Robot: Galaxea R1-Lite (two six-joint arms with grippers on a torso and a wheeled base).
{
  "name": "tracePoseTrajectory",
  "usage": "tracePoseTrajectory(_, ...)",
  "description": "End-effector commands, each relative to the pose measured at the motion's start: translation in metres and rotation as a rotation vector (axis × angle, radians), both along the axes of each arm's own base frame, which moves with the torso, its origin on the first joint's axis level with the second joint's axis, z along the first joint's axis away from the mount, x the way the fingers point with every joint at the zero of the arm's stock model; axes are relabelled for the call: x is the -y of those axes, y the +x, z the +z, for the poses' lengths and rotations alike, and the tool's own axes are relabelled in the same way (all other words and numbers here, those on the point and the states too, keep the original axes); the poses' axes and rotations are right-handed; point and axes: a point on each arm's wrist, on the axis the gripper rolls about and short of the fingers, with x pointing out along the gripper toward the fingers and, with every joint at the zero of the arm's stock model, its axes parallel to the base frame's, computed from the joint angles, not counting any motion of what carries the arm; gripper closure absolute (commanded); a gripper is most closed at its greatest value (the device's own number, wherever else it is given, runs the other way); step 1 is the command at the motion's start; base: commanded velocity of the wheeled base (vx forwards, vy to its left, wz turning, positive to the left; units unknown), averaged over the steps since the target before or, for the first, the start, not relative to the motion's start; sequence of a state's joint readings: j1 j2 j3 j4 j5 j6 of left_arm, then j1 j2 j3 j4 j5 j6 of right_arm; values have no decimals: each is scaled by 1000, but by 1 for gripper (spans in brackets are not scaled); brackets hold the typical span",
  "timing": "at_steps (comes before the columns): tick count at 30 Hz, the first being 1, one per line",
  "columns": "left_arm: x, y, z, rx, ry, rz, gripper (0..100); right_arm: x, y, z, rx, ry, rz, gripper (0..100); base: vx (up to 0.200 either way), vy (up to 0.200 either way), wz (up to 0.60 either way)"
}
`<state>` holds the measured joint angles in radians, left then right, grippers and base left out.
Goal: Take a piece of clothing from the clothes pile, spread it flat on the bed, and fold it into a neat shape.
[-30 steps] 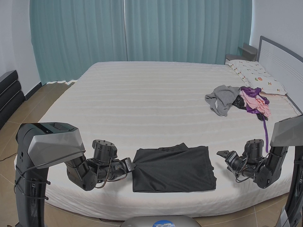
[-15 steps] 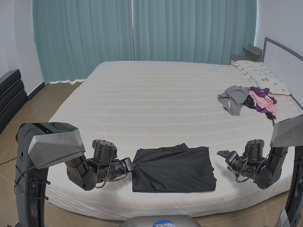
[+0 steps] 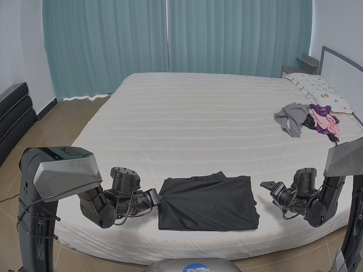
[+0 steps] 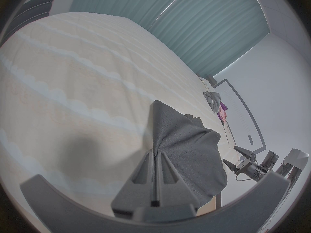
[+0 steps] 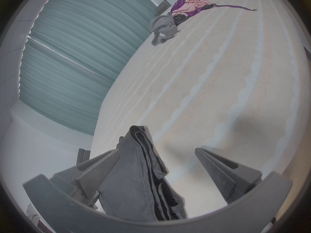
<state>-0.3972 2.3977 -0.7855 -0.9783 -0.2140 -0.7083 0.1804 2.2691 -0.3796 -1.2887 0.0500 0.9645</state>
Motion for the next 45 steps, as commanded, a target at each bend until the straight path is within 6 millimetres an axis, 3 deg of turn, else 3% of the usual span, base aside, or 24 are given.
tracePoseTrajectory(1,0,0,0,0,0,1,100,0,0,0,-1,1,1,0,0,200,0)
tracePoseTrajectory(8,-1,-1,0,-4,2,1,100,0,-1,0,-1,1,1,0,0,200,0)
tracePoseTrajectory(29,5,-6,1,-15,9,54,100,0,-1,0,1,-8,-10,0,0,0,0)
tracePoseTrajectory(30,5,-5,2,-13,7,57,0,0,-1,1,3,-8,-10,0,0,0,0)
tracePoseTrajectory(39,4,-5,7,-25,-30,88,0,0,-1,1,3,-8,-10,0,0,0,0)
tracePoseTrajectory(45,-9,-2,14,-36,-66,149,0,0,-4,1,-4,-12,-8,0,0,0,0)
